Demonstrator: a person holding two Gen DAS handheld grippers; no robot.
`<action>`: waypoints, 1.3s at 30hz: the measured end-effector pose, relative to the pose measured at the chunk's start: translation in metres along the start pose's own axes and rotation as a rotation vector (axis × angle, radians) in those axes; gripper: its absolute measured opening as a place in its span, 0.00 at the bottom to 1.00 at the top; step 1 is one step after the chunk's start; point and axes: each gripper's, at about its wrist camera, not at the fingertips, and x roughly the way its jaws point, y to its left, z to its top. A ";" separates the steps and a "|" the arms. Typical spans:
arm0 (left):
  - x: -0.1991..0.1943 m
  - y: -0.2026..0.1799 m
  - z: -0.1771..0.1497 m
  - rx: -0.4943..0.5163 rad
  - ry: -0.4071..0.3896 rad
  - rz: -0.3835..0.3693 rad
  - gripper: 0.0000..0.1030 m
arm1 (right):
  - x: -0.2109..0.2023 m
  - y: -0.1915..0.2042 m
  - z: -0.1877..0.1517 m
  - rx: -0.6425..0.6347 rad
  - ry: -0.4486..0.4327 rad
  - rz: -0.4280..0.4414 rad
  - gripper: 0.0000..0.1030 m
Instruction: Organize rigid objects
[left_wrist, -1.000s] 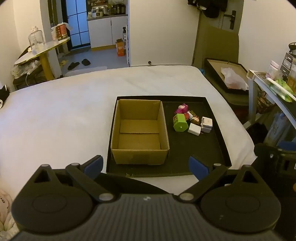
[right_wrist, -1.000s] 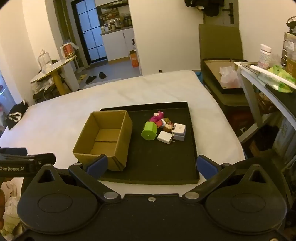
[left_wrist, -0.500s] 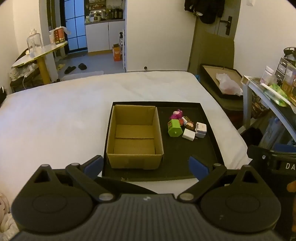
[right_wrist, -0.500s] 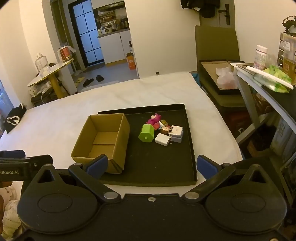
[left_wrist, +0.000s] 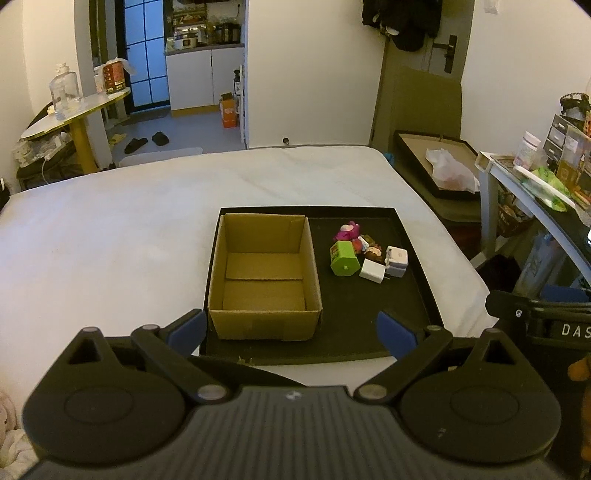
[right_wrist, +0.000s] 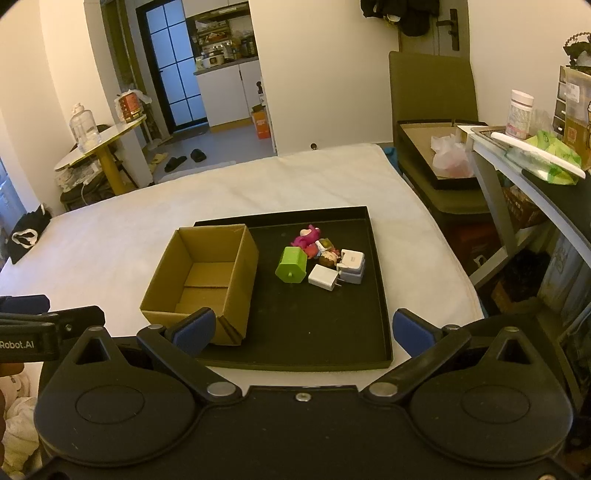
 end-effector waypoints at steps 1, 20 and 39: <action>0.000 0.001 0.000 -0.007 -0.003 -0.006 0.95 | 0.000 0.000 -0.001 0.001 0.001 -0.001 1.00; 0.003 0.004 -0.002 -0.036 0.020 -0.027 0.95 | 0.002 0.001 -0.001 0.004 0.007 -0.004 1.00; -0.001 0.007 -0.002 -0.063 0.019 -0.019 0.95 | 0.001 -0.001 -0.001 0.012 0.012 0.026 1.00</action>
